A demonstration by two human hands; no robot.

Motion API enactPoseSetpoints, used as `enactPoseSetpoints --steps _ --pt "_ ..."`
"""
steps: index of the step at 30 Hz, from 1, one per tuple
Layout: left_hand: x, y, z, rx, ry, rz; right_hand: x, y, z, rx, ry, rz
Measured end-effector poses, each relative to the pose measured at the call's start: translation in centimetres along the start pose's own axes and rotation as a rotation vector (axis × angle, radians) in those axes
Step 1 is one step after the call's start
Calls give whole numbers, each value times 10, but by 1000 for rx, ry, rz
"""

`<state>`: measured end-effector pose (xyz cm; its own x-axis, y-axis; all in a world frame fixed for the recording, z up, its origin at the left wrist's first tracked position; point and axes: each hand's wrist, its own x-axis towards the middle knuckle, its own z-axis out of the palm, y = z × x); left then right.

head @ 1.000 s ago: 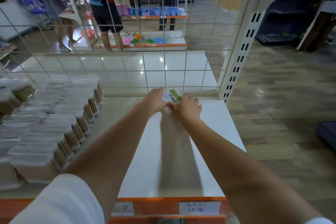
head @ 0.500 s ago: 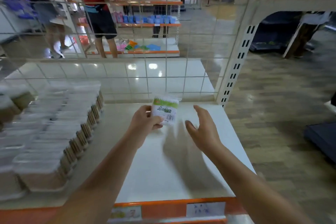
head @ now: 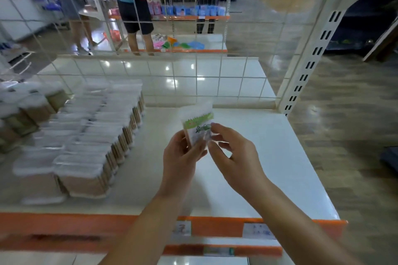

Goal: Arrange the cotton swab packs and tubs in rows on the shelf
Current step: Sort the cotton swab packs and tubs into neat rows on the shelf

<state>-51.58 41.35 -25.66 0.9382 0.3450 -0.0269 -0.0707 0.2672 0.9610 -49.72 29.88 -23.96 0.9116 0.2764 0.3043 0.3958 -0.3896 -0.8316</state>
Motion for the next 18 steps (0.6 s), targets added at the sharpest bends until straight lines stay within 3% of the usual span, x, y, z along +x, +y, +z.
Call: enactPoseSetpoints --steps 4,9,14,18 --pt "-7 0 -9 36 -12 64 -4 -8 5 47 0 37" --pt "-14 11 -26 164 -172 126 -6 -25 16 54 28 61" --pt "-18 31 -56 283 -251 250 -7 -45 38 115 224 71" --pt "-17 52 -89 270 -211 329 -12 -61 56 266 300 91"
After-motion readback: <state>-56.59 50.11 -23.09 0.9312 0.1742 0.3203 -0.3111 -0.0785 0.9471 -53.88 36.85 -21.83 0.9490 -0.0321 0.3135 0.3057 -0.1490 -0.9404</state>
